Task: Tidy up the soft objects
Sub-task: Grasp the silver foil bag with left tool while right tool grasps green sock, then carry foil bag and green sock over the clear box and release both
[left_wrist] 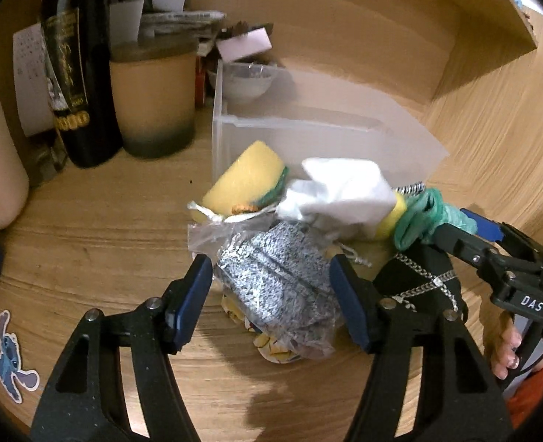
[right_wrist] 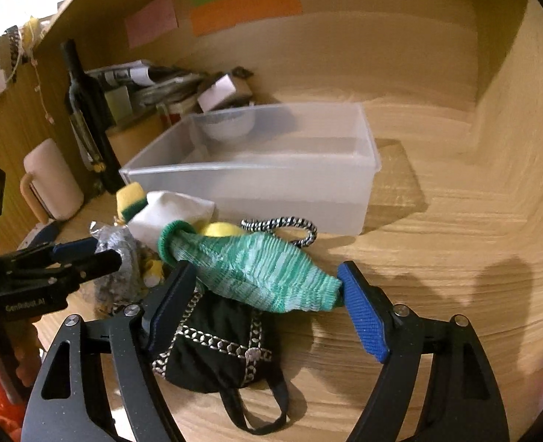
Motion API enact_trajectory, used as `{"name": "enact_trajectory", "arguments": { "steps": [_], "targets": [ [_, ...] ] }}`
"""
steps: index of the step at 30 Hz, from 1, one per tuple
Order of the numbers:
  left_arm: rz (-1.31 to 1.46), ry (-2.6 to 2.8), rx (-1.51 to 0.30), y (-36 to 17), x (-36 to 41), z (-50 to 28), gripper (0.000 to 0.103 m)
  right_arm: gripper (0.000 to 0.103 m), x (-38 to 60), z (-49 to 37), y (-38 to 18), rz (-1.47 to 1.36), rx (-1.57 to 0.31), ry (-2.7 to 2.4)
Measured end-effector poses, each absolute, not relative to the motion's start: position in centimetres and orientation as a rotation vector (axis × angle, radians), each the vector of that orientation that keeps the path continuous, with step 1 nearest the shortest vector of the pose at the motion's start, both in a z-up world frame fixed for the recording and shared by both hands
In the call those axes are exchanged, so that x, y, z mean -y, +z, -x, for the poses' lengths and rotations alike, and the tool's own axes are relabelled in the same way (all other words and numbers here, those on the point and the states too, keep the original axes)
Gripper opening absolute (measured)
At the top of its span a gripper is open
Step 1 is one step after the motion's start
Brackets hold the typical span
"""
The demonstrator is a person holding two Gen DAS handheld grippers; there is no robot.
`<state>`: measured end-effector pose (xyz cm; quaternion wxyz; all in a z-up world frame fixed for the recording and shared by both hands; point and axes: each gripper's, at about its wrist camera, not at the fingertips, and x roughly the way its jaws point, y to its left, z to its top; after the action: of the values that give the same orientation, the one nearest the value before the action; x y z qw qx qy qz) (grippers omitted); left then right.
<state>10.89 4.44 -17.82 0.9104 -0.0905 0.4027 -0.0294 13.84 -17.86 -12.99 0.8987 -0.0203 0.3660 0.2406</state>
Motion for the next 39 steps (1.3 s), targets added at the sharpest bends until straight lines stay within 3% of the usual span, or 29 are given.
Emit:
{"name": "enact_trajectory", "arguments": {
  "steps": [5, 7, 8, 10, 13, 14, 23, 39],
  "targets": [
    [0.222, -0.084, -0.855, -18.5, -4.8, -11.6, 0.068, 0.076, 17.2, -14.7, -14.0, 0.039, -0.810, 0.507],
    [0.250, -0.104, -0.874, -18.9, -5.0, -11.8, 0.066, 0.067, 17.2, -14.7, -14.0, 0.035, -0.810, 0.514],
    [0.269, -0.114, -0.879, -19.1, -5.1, -11.8, 0.062, 0.064, 17.1, -14.7, -14.0, 0.032, -0.814, 0.517],
    [0.281, -0.121, -0.875, -19.1, -5.2, -11.7, 0.055, 0.047, 17.1, -14.8, -14.2, 0.030, -0.822, 0.513],
    [0.279, -0.122, -0.858, -18.6, -5.1, -11.2, 0.043, 0.031, 17.4, -14.9, -14.2, 0.013, -0.830, 0.516],
    [0.273, -0.120, -0.850, -18.3, -5.1, -11.0, 0.038, 0.029, 17.5, -14.9, -14.2, 0.008, -0.830, 0.516],
    [0.245, -0.120, -0.791, -16.2, -5.0, -9.3, 0.024, 0.024, 18.2, -14.1, -12.6, 0.026, -0.765, 0.500],
    [0.188, -0.119, -0.548, -9.0, -4.7, -8.6, 0.022, 0.024, 19.3, -13.4, -7.9, -0.005, -0.616, 0.508]
  ]
}}
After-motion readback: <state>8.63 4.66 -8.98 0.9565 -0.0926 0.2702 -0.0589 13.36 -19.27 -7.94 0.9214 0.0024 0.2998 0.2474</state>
